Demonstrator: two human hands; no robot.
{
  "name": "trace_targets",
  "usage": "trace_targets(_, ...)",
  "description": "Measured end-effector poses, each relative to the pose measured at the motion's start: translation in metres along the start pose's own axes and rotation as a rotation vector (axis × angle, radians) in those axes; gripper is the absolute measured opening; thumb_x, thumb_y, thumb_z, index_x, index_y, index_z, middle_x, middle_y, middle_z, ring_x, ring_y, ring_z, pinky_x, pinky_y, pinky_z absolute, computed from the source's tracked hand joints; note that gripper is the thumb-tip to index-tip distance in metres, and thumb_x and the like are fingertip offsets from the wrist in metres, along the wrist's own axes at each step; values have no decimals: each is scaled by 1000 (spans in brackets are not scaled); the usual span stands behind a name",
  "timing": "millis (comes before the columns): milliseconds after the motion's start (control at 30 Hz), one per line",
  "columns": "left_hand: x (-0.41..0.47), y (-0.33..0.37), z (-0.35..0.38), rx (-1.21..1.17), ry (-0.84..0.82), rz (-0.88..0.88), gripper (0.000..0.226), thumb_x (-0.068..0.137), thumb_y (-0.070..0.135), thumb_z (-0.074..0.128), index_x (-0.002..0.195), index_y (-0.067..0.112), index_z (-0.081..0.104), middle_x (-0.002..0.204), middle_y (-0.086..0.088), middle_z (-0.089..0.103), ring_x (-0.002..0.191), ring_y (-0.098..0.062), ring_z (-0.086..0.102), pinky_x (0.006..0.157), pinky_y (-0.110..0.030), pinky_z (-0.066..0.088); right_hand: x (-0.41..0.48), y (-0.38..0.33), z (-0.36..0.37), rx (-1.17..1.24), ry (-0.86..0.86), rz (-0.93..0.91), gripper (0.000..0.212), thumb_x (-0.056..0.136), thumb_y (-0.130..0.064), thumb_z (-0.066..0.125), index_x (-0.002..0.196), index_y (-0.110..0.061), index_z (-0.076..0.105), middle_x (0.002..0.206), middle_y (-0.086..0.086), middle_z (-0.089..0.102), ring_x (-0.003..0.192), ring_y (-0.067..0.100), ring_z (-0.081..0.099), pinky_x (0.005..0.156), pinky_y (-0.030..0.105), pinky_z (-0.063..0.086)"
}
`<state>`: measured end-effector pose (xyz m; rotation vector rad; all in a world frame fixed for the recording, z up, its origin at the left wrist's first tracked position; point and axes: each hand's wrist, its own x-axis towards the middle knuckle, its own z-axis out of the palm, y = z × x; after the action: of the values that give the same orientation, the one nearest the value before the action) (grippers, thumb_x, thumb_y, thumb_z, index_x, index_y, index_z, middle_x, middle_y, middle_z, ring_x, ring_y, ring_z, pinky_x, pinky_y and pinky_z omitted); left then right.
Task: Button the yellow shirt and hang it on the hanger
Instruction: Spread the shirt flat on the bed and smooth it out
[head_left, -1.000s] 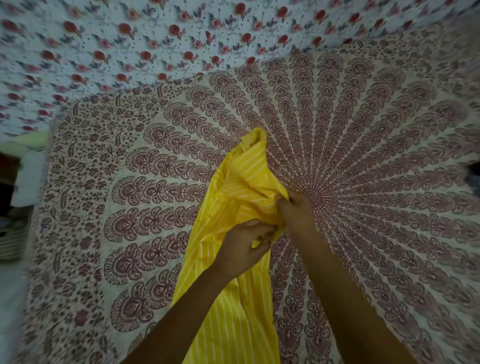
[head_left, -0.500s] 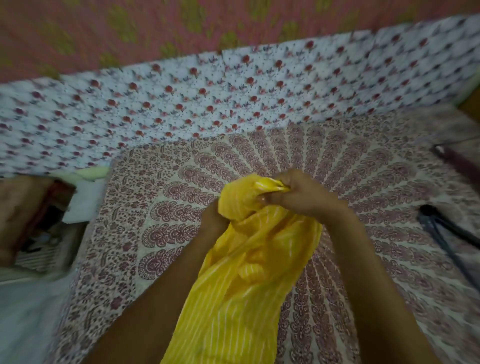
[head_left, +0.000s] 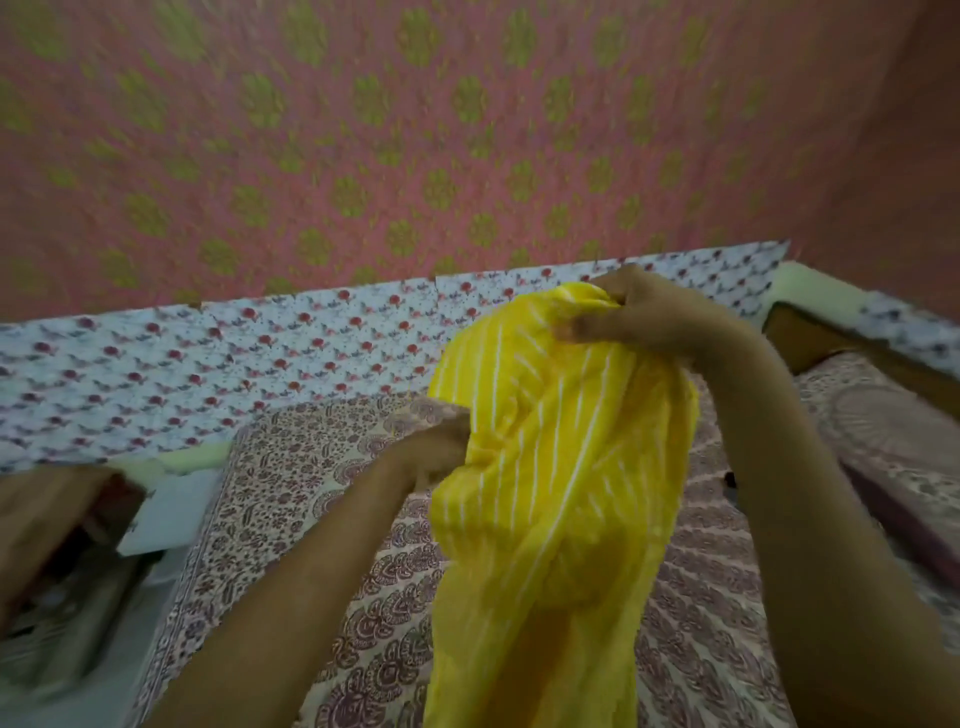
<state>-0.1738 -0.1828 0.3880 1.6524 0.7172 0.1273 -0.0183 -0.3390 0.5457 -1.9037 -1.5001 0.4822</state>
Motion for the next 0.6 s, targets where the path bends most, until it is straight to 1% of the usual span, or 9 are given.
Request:
trace_targets(33, -11, 9, -2, 29, 17, 49, 20, 86, 17, 63, 105, 23, 64, 98, -1, 68, 83, -19, 61, 71, -36, 52, -11, -2, -6, -95, 71, 55, 23, 77, -22, 73, 63, -15, 56, 58, 1, 59, 54, 9, 52, 62, 33, 45)
trace_targets(67, -26, 20, -6, 34, 45, 66, 23, 85, 16, 64, 108, 22, 63, 98, -2, 68, 84, -20, 63, 77, -38, 53, -24, -4, -11, -156, 109, 98, 23, 75, -24, 75, 65, -14, 57, 58, -1, 58, 54, 9, 52, 60, 30, 42)
trace_targets(133, -47, 37, -19, 43, 74, 95, 25, 86, 15, 64, 110, 16, 59, 98, -2, 68, 83, -16, 67, 81, -36, 56, -52, -9, -22, -274, 109, 194, 30, 71, -29, 78, 82, -5, 63, 75, 7, 63, 66, 18, 58, 63, 33, 43)
trace_targets(233, -82, 61, -39, -28, 121, 117, 26, 89, 14, 59, 113, 17, 54, 90, -1, 66, 62, -7, 68, 57, -24, 58, -91, -8, -32, -418, 72, 297, 34, 75, -28, 75, 93, -1, 64, 92, 14, 61, 80, 24, 55, 68, 34, 41)
trace_targets(300, -105, 79, -40, -87, 128, 150, 37, 90, 9, 55, 124, 23, 48, 82, 0, 67, 53, -6, 66, 46, -20, 53, -112, -8, -33, -475, 194, 324, 25, 80, -24, 70, 83, -1, 60, 91, 20, 58, 81, 26, 53, 63, 34, 36)
trace_targets(333, -113, 86, -39, -88, 123, 171, 35, 91, 6, 52, 120, 25, 50, 73, 2, 67, 49, -5, 63, 42, -19, 51, -117, -8, -34, -485, 263, 325, 26, 81, -24, 68, 78, 0, 59, 88, 22, 58, 81, 29, 54, 63, 35, 35)
trace_targets(433, -137, 107, -25, -27, 114, 197, 17, 91, 5, 49, 87, 19, 57, 53, 6, 66, 43, -3, 61, 41, -17, 50, -138, -17, -35, -399, 402, 367, 28, 84, -19, 62, 76, 7, 58, 82, 24, 58, 82, 34, 57, 65, 34, 35)
trace_targets(500, -147, 119, -18, -77, 104, 236, 13, 89, 4, 51, 84, 13, 59, 60, 0, 68, 47, -6, 64, 45, -19, 54, -149, -29, -39, -296, 401, 405, 29, 85, -18, 61, 75, 9, 56, 80, 20, 55, 79, 29, 54, 67, 33, 35)
trace_targets(600, -160, 138, -14, -175, 37, 317, 13, 88, 4, 49, 84, 7, 61, 59, 1, 69, 51, -9, 66, 49, -22, 56, -162, -48, -49, -129, 409, 423, 26, 84, -23, 64, 69, -6, 50, 83, 12, 50, 81, 24, 50, 76, 36, 42)
